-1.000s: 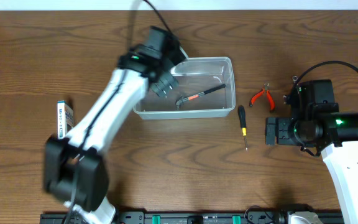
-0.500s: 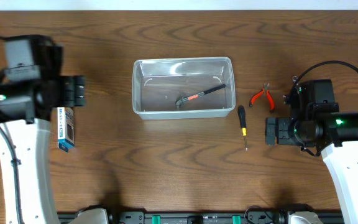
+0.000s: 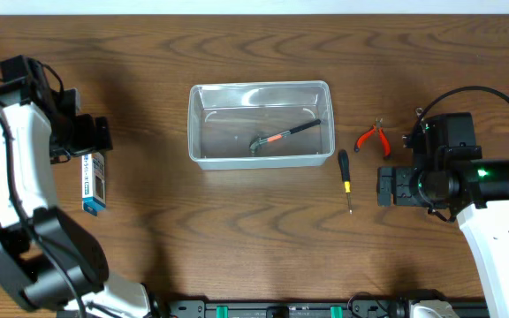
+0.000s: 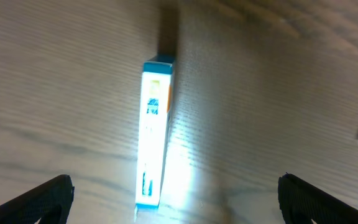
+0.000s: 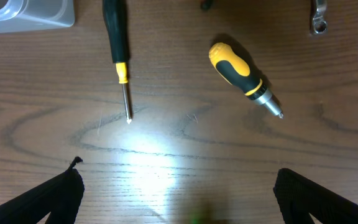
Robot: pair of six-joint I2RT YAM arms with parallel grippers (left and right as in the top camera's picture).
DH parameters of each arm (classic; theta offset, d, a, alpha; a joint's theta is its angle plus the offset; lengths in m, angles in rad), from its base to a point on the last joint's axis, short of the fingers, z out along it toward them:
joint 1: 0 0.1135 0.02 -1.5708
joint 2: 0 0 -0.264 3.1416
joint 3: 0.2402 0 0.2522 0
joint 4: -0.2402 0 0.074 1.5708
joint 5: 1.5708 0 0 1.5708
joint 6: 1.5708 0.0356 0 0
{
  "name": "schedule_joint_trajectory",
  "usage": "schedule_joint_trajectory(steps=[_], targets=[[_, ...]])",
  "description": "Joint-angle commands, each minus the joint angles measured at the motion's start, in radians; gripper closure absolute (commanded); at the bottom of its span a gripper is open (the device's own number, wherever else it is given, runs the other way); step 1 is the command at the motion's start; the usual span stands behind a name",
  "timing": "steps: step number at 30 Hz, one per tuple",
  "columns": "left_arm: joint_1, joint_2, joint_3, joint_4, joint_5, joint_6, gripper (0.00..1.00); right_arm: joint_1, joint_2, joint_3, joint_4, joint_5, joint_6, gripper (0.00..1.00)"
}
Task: Pack container
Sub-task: 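Move the left gripper to the blue box and grasp it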
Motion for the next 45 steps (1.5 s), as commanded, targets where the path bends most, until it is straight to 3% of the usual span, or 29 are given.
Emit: schedule_joint_trajectory(steps=[1,19,37,40,45], targets=[[0.004,0.049,-0.004,0.013,0.018,0.034,0.02,-0.002,-0.007,0.018,0.000,0.006,-0.014,0.01],[0.017,0.074,-0.242,0.306,0.025,0.065,0.02,-0.002,-0.006,0.018,0.008,0.006,-0.014,0.01],[0.072,0.102,-0.318,0.421,0.025,0.071,0.01,-0.002,-0.006,0.018,0.011,0.006,-0.014,0.01],[0.072,0.126,-0.318,0.421,0.025,0.073,0.12,-0.002,-0.007,0.018,0.011,0.006,-0.014,0.01],[0.072,0.143,-0.318,0.422,0.026,0.073,0.20,-0.002,-0.006,0.018,0.011,0.006,-0.014,0.01]])
